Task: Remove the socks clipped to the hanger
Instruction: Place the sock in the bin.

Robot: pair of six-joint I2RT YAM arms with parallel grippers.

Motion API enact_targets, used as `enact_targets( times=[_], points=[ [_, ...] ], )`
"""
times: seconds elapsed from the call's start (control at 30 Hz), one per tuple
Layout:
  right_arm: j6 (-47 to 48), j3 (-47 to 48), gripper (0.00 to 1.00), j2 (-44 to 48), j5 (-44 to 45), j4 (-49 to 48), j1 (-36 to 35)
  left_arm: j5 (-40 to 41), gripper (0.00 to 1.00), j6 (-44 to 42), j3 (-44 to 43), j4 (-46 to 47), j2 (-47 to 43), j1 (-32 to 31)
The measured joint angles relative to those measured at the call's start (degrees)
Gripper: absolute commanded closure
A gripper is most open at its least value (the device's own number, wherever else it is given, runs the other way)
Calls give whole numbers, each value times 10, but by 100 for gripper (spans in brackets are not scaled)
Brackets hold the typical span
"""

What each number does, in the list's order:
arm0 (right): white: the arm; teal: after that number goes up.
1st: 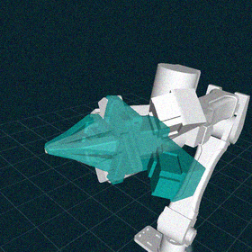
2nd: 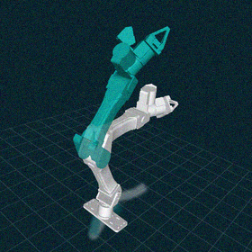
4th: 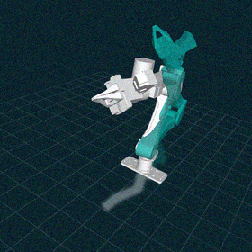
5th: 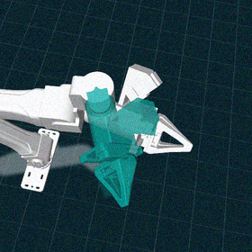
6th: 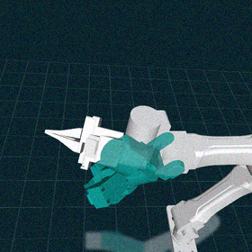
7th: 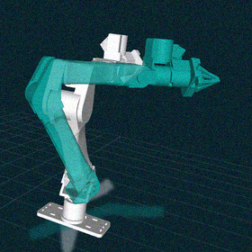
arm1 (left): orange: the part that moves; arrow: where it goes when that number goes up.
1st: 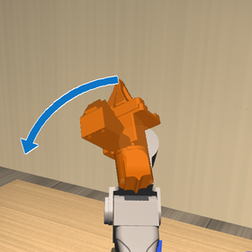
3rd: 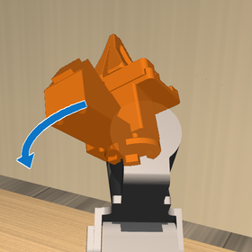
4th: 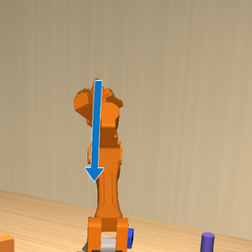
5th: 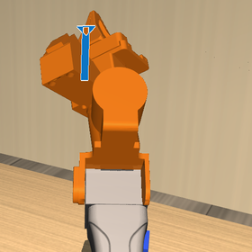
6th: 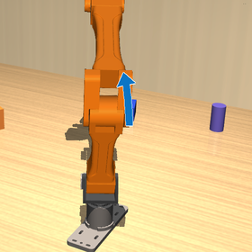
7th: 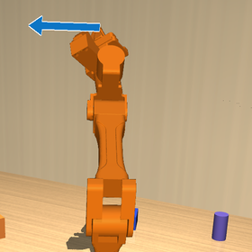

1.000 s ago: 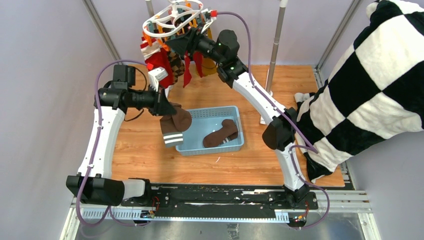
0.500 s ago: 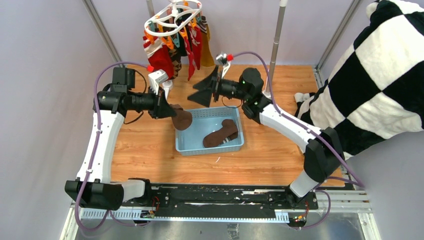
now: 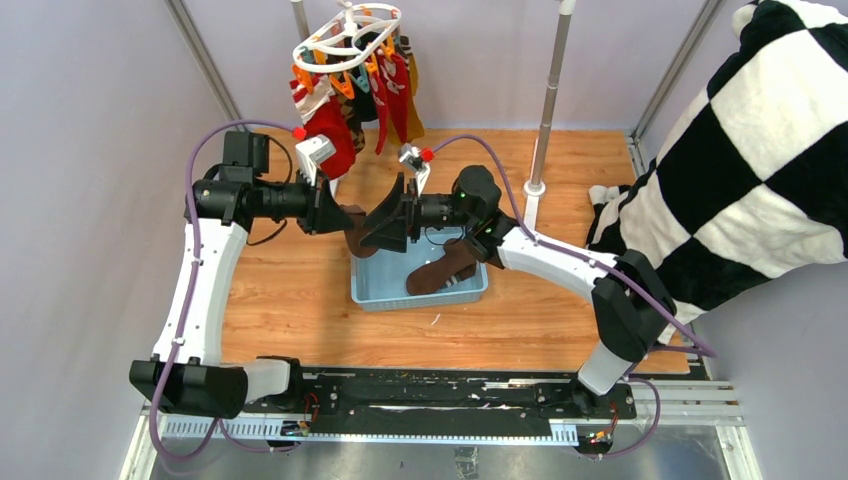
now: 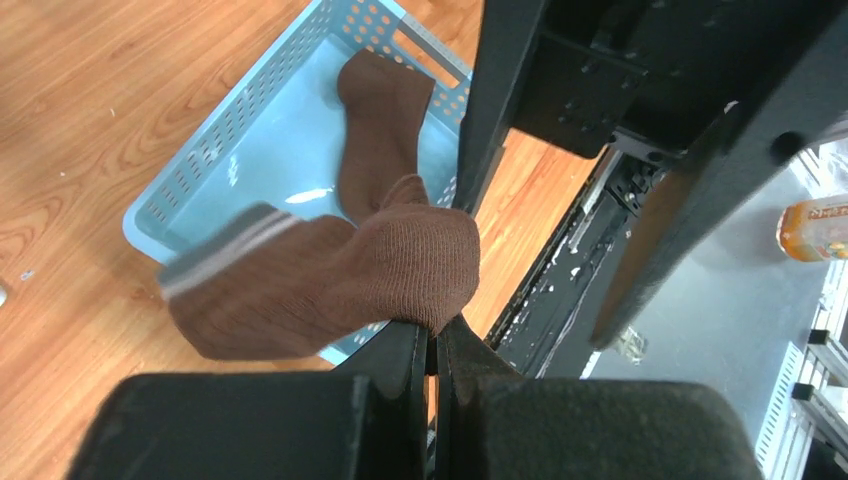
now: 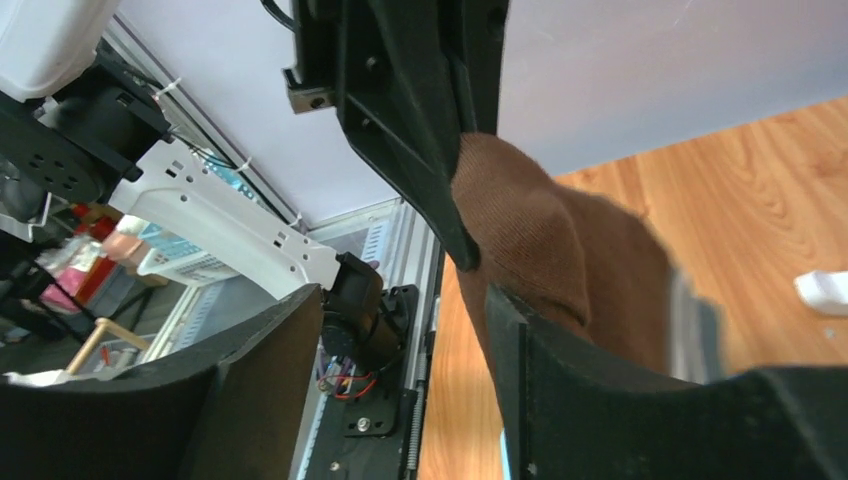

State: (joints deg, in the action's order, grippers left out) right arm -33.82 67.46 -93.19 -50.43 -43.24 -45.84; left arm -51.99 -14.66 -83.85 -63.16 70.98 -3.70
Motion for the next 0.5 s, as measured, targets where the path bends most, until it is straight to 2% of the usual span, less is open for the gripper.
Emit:
enact_targets(
  times=[0.13, 0.37, 0.5],
  points=[
    [2, 6, 44, -20, -9, 4, -4, -3, 100, 3, -6, 0, 0, 0],
    [56, 6, 17, -19, 6, 68, -11, -9, 100, 12, -19, 0, -1, -1],
    [111, -4, 8, 7, 45, 126, -11, -17, 100, 16, -21, 0, -7, -2]
  ],
)
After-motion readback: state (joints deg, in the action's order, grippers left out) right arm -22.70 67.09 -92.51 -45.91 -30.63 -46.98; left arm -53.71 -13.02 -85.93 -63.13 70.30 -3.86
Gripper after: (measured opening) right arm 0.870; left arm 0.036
